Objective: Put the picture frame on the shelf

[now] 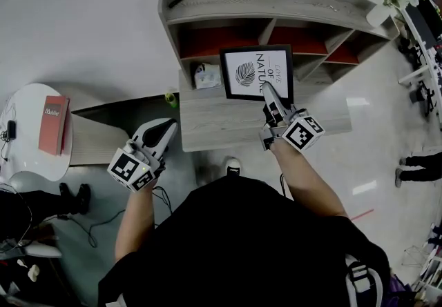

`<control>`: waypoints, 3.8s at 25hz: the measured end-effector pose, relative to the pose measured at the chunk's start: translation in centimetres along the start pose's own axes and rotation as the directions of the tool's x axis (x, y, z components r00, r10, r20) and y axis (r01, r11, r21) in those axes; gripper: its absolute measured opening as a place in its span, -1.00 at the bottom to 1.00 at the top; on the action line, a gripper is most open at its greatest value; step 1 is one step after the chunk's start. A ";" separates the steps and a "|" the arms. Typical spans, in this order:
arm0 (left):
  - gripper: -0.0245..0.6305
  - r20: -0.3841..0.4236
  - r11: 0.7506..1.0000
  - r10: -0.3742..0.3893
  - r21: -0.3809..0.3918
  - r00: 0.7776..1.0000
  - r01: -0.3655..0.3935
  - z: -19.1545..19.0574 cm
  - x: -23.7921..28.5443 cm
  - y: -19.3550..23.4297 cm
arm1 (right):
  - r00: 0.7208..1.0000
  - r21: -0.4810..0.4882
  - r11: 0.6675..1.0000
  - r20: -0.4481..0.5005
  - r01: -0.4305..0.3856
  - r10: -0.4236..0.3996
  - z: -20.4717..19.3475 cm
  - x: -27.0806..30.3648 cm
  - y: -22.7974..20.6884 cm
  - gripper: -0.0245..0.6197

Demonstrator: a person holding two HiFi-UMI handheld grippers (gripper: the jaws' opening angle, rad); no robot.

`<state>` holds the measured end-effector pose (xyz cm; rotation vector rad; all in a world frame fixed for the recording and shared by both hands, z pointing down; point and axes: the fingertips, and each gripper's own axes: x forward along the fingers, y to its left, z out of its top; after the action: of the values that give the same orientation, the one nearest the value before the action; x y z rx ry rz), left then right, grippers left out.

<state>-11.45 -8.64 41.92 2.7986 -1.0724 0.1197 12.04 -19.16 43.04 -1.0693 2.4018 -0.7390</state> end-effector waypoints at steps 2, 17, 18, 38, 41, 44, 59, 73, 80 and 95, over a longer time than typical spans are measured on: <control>-0.86 -0.004 1.000 0.006 -0.001 1.000 -0.006 0.0 0.5 0.2 | 1.000 0.019 1.000 -0.006 -0.003 0.003 0.0 0.4 -0.5 -0.84; -0.86 -0.010 0.999 0.053 0.002 0.999 -0.053 0.5 3.9 1.2 | 0.995 0.044 0.997 -0.073 -0.065 0.068 0.3 3.2 -3.0 -0.84; -0.86 -0.010 0.998 0.056 0.001 0.998 -0.056 0.5 4.1 1.2 | 0.995 0.046 0.997 -0.075 -0.068 0.071 0.4 3.3 -3.1 -0.84; -0.86 -0.008 0.994 0.112 0.002 0.994 -0.112 0.8 4.2 0.6 | 0.990 0.130 0.988 -0.101 -0.087 0.100 -0.5 4.3 -4.0 -0.84; -0.86 -0.008 0.994 0.111 -0.003 0.994 -0.111 0.7 4.0 0.7 | 0.989 0.142 0.987 -0.109 -0.079 0.095 -1.0 4.5 -4.0 -0.84; -0.86 -0.014 0.994 0.111 -0.012 0.994 -0.111 0.4 3.9 1.3 | 0.989 0.157 0.985 -0.113 -0.073 0.092 -1.4 5.2 -4.1 -0.84; -0.86 -0.023 0.997 0.078 -0.015 0.997 -0.079 0.6 4.9 4.3 | 0.991 0.200 0.980 -0.122 -0.023 0.048 -2.9 8.0 -5.8 -0.84; -0.86 -0.024 0.998 0.056 -0.024 0.998 -0.056 0.5 4.6 6.8 | 0.992 0.223 0.975 -0.125 0.017 0.011 -3.7 10.1 -6.4 -0.84; -0.86 -0.022 0.998 0.048 -0.027 0.999 -0.049 0.6 4.3 8.0 | 0.993 0.291 0.955 -0.116 0.050 -0.017 -4.3 11.1 -7.1 -0.84; -0.86 -0.024 0.997 0.045 -0.054 0.999 -0.046 0.1 3.7 9.6 | 0.992 0.475 0.873 -0.106 0.115 -0.073 -5.6 13.6 -8.8 -0.84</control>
<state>-15.13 -18.18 43.32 2.7192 -1.1174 0.1257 5.33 -32.92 50.73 -0.9580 2.0678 -1.3540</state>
